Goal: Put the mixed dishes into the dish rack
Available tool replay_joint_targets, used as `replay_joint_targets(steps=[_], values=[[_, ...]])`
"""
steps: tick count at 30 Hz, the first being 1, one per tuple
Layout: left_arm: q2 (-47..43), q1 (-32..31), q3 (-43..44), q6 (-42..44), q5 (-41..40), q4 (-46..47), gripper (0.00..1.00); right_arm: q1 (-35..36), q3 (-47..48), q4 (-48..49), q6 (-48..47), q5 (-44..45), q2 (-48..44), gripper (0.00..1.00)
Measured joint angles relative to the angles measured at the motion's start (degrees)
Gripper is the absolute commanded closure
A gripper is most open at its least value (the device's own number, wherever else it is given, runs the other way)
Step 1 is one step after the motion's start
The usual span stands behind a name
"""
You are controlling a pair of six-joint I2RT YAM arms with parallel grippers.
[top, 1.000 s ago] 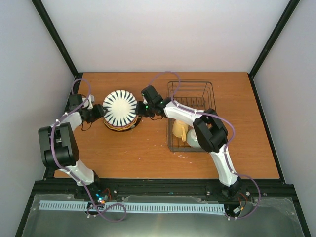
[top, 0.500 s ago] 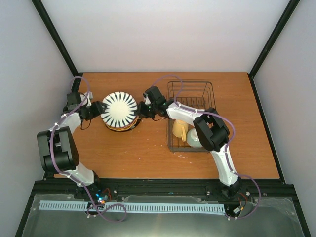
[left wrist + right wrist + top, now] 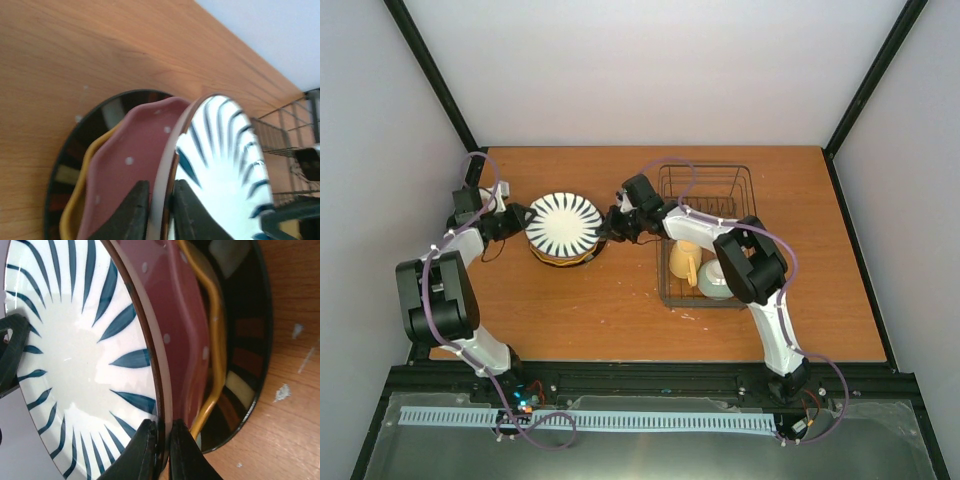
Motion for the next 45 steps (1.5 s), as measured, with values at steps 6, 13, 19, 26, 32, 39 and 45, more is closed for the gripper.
replay_joint_targets(steps=[6, 13, 19, 26, 32, 39, 45], values=[[1.4, 0.7, -1.0, -1.6, 6.6, 5.6, 0.99, -1.1, -0.3, 0.2, 1.3, -1.2, 0.0, 0.97], [1.5, 1.4, -3.9, -3.5, 8.8, 10.7, 0.99, -1.1, -0.5, -0.1, 1.2, -1.2, 0.0, 0.88], [-2.8, 1.2, -4.4, -3.9, 9.9, 9.1, 1.00, -0.7, -1.0, 4.4, 0.9, -4.0, -0.9, 0.52], [-9.2, 0.8, -3.4, -4.8, 15.6, 7.4, 0.99, -0.5, -4.8, 12.0, 1.2, -7.8, -6.8, 0.50], [-11.5, 0.5, -3.0, -7.2, 21.7, 8.1, 0.99, -1.0, -9.6, 22.8, 4.5, -13.2, -10.3, 0.97], [-11.8, 0.3, -3.0, -8.9, 24.0, 7.9, 0.63, -2.0, -15.8, 38.8, 13.4, -17.5, -10.4, 0.97], [-11.9, -0.7, -2.4, -6.1, 22.0, 4.2, 0.02, -1.7, -16.8, 35.8, 11.9, -16.1, -13.2, 0.97]])
